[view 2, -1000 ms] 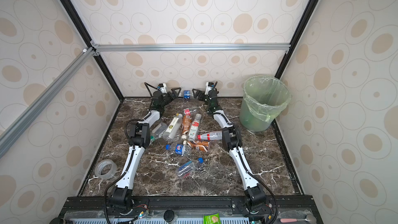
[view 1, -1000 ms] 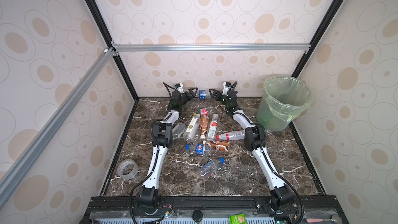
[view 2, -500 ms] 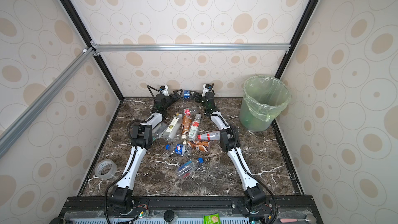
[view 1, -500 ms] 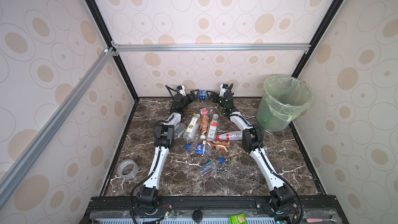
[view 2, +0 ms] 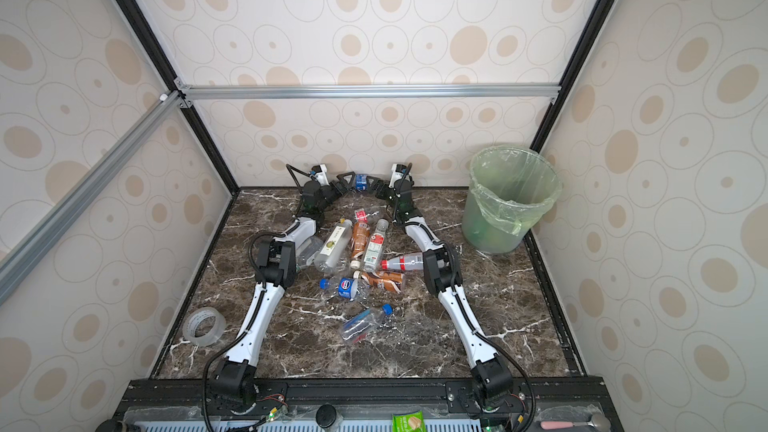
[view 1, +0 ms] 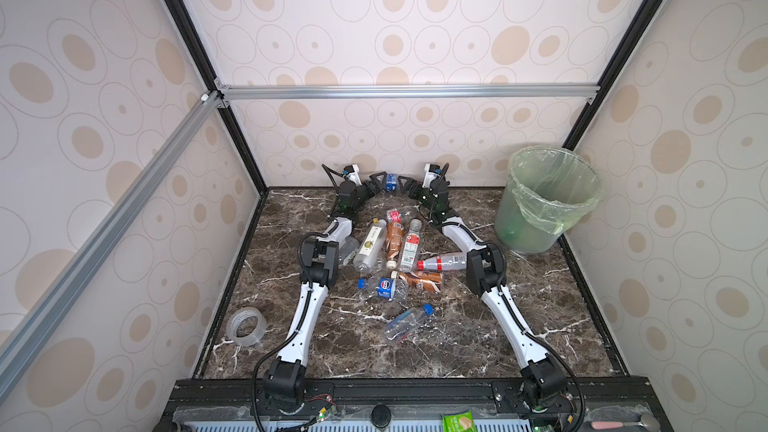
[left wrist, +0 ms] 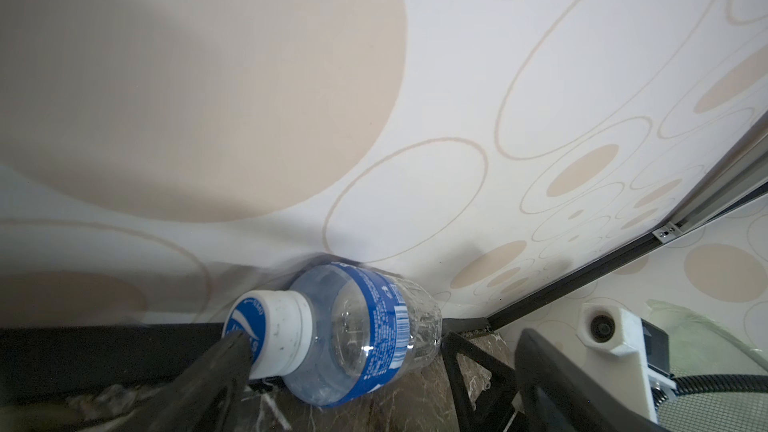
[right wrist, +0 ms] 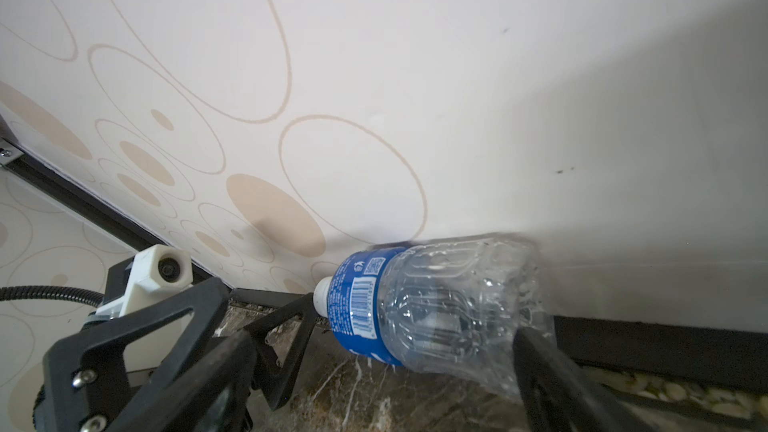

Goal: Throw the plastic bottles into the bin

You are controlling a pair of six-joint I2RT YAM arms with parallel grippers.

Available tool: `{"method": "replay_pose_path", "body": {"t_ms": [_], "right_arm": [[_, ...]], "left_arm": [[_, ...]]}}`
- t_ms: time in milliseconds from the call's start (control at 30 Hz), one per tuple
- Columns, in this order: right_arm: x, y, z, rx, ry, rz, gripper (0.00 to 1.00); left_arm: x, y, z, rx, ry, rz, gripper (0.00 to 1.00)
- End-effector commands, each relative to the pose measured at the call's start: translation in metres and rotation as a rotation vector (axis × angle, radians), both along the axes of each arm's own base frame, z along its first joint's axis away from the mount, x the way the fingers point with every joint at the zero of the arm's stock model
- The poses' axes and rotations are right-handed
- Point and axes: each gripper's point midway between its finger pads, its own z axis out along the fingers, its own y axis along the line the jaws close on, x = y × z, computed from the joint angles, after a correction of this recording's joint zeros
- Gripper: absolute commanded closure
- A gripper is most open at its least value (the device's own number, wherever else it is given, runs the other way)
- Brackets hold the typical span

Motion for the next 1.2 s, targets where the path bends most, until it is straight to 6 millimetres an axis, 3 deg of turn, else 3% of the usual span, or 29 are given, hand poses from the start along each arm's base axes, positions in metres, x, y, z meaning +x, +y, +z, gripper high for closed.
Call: {"method": "replay_pose_path", "body": {"t_ms": [0,400,700,867,1000,1167], "right_arm": [[0.002,-0.005,0.007,0.028,-0.024,-0.009,0.01],[0.007,-0.027,0.023,0.057,-0.031,0.003,0.00],[-0.005,-0.024,0.039,0.053,-0.050,0.055,0.01],[-0.002,-0.024,0.041,0.058,-0.046,0.048,0.01],[0.004,-0.028,0.039,0.048,-0.035,0.014,0.01],[0.009,-0.032,0.032,0.038,-0.027,-0.017,0.00]], "left_arm": [[-0.009,-0.025,0.021,-0.026,-0.067,-0.057,0.01],[-0.023,-0.050,0.043,-0.047,-0.079,-0.122,0.01],[-0.034,-0.063,0.045,-0.071,-0.063,-0.164,0.01],[-0.035,-0.046,0.058,-0.054,-0.077,-0.141,0.01],[-0.030,-0.018,0.073,-0.045,-0.095,-0.102,0.01],[-0.020,-0.004,0.075,-0.029,-0.100,-0.089,0.01]]}}
